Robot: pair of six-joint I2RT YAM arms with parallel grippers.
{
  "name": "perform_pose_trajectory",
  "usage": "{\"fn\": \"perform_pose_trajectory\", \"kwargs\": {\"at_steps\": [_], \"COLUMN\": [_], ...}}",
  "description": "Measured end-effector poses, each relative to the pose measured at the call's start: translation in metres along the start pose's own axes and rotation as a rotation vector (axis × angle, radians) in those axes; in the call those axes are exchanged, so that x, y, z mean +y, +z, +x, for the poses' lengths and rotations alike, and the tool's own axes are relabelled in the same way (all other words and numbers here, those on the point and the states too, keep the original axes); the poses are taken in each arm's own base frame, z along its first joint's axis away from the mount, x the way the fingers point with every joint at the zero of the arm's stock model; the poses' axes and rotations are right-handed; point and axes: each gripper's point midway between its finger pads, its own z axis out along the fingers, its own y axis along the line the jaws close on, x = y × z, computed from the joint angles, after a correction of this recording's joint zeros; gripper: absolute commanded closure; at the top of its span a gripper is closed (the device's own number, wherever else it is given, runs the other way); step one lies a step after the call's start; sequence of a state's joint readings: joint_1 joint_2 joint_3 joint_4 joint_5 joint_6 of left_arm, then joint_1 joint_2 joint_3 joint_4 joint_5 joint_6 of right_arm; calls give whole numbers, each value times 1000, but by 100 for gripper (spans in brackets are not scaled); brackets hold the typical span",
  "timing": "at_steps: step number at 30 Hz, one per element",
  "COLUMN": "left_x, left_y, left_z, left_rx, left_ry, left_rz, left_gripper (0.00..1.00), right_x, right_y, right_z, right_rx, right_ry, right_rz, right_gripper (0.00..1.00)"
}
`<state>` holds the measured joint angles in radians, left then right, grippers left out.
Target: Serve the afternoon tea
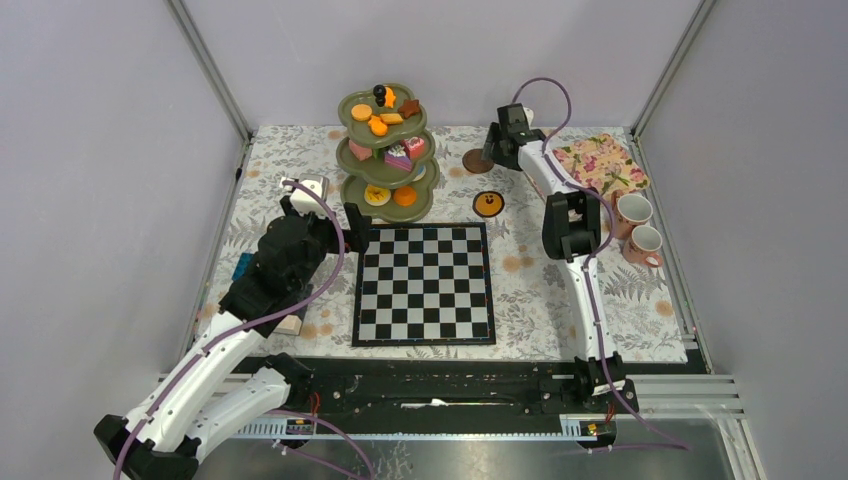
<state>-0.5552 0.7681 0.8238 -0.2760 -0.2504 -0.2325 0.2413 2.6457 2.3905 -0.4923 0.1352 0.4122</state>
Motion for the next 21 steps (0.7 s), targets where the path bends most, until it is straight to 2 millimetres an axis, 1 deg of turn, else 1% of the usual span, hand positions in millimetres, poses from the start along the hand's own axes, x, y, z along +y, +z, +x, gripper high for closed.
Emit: {"fn": "perform_pose_trajectory", "kwargs": {"at_steps": [5,9,13,17,21], "left_x": [0,0,-1,-1,-1], "left_y": [0,0,2,2,2], "left_z": [0,1,2,2,3], "left_rx": [0,2,9,10,12], "left_ry": [0,0,2,2,3], "left_rz": [0,1,2,2,1], "left_gripper": [1,1,1,1,1], "right_x": [0,-1,2,4,1], "right_y": [2,1,-2,-5,-10], "right_z": [0,5,5,9,13], "right_rx": [-8,-1,-13,-18,-20], "right_ry": [-35,-124,-216,-276,-291], "right_rz": [32,72,112,143,170], "right_gripper": [29,28,29,32,35]}}
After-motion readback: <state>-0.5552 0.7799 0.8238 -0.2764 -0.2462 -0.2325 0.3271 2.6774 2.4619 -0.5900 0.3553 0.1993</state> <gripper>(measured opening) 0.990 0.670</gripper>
